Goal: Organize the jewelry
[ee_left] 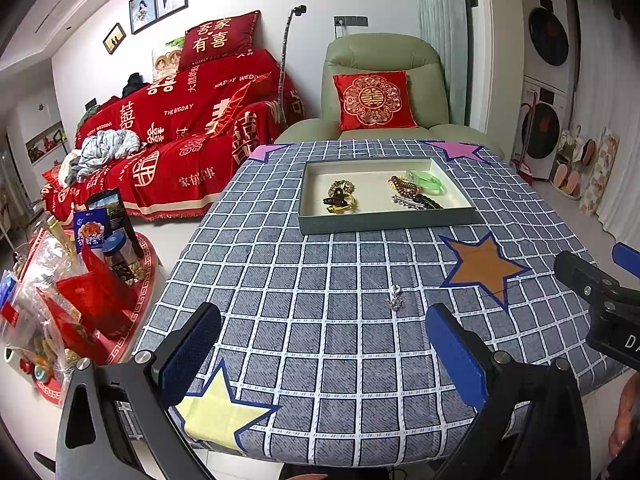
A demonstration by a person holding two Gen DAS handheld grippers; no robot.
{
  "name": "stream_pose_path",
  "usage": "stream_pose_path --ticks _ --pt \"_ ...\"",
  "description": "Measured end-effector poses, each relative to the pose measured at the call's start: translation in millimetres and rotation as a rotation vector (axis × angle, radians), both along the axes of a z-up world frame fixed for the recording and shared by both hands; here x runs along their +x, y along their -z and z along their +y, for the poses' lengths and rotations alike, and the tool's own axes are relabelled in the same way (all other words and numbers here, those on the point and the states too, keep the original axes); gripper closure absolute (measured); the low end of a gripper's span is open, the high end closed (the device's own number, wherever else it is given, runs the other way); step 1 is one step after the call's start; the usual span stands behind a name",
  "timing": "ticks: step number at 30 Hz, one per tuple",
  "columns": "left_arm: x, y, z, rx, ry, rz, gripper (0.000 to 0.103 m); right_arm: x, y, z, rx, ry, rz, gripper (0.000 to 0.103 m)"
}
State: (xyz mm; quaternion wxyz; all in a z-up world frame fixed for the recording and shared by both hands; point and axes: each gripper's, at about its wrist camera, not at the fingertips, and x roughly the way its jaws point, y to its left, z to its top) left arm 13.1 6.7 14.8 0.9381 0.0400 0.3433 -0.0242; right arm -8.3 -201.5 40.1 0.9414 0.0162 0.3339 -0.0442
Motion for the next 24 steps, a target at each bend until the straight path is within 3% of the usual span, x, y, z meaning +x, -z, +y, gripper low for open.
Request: stream_pose_path --ticks 24 --pt "0.1 0.6 -1.0 0.002 0.001 0.000 0.000 -0.6 0.4 -1.5 0.001 0.001 -0.001 0.000"
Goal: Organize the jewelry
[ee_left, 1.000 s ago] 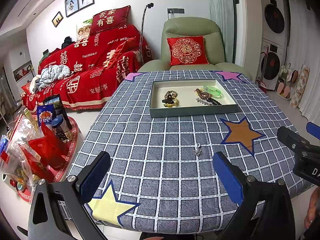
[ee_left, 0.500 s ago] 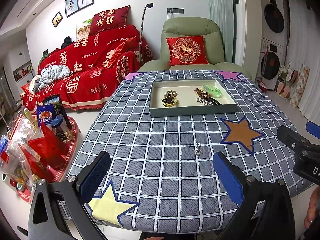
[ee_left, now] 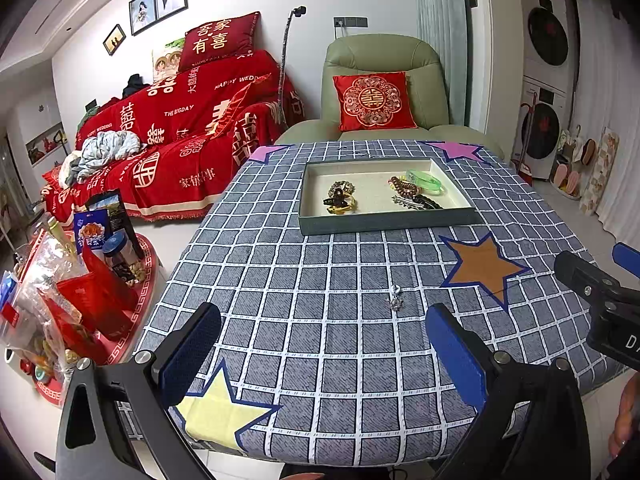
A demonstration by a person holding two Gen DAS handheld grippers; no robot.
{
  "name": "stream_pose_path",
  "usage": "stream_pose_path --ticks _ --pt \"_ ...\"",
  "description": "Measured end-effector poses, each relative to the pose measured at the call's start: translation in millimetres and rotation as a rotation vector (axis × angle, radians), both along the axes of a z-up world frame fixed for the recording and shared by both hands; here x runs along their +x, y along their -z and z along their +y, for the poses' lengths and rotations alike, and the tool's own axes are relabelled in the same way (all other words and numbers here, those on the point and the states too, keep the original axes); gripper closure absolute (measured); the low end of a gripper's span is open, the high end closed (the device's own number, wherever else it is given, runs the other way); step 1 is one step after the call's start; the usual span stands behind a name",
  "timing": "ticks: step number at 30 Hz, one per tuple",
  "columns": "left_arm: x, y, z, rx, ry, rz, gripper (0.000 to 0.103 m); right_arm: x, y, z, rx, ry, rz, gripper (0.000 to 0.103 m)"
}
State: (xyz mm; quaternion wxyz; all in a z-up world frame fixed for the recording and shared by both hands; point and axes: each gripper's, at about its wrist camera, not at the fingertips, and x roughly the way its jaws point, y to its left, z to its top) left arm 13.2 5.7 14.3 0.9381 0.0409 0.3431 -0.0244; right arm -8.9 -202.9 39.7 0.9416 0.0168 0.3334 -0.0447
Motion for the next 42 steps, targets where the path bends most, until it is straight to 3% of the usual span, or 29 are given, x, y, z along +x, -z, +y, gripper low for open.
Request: stream_pose_path --ticks 42 --pt "-1.5 2.1 1.2 -0.016 0.019 0.008 0.000 0.1 -0.7 1.1 -0.001 -0.004 0.003 0.000"
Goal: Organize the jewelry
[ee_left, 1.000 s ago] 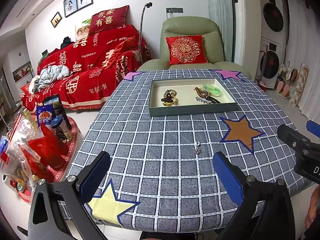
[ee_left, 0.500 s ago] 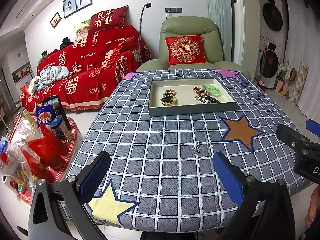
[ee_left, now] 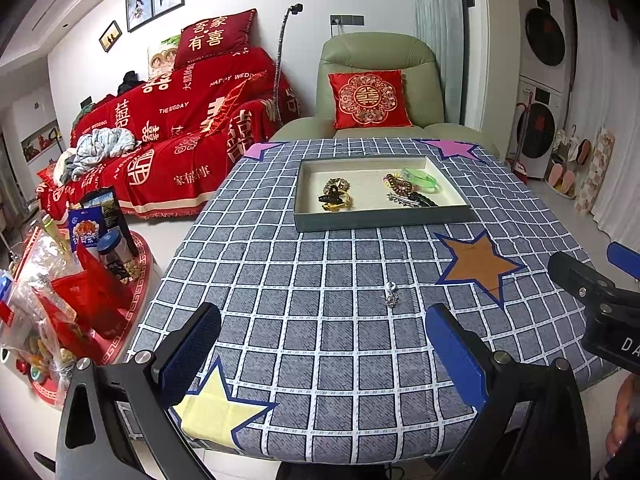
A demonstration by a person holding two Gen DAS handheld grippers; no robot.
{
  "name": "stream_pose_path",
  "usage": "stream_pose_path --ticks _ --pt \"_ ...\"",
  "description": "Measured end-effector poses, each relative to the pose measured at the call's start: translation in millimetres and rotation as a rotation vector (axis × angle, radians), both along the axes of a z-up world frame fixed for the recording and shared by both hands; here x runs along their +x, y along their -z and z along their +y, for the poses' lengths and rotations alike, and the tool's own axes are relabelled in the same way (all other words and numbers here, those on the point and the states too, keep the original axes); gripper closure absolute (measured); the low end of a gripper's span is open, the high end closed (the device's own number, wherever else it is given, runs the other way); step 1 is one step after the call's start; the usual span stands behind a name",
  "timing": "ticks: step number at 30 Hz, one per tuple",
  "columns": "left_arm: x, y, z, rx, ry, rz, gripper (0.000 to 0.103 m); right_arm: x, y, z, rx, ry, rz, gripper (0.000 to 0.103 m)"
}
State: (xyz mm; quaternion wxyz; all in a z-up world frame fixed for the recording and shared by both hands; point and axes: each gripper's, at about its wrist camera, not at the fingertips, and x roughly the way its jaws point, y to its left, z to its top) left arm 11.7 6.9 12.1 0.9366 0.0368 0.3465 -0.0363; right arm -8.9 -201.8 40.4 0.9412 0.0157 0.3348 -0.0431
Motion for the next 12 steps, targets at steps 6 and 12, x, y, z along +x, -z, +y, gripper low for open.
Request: stream_pose_path --ticks 6,12 --pt "0.6 -0.5 0.7 -0.007 0.012 0.002 0.000 -0.1 1.2 0.6 0.002 0.001 0.001 0.000" --pt "0.6 -1.7 -1.5 0.007 0.025 -0.004 0.000 -1.4 3.6 -0.1 0.001 0.001 0.002 0.000"
